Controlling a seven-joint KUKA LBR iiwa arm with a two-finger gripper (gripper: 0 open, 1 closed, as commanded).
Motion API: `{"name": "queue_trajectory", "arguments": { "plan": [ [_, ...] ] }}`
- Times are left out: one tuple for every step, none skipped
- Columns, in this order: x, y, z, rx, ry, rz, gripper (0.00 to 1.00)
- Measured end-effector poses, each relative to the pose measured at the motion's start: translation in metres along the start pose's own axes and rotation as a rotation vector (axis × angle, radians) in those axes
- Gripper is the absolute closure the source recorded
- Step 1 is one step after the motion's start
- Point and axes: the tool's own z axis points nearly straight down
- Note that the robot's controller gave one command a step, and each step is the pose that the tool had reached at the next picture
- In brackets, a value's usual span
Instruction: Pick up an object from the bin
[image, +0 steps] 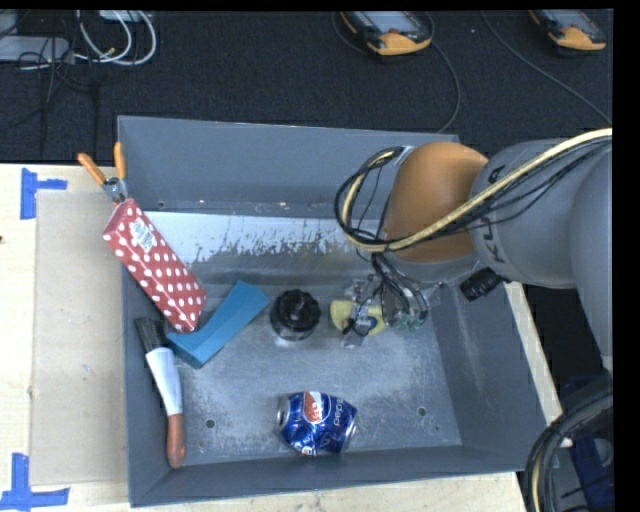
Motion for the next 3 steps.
{"name": "queue_trajectory", "arguments": {
  "plan": [
    [-0.007, 0.001, -0.024, -0.002, -0.015, 0.021, 1.00],
    [0.007, 0.002, -0.050, 0.001, 0.007, 0.057, 1.00],
    [0.000, 0.004, -0.123, -0.001, -0.006, 0.048, 1.00]
  ]
}}
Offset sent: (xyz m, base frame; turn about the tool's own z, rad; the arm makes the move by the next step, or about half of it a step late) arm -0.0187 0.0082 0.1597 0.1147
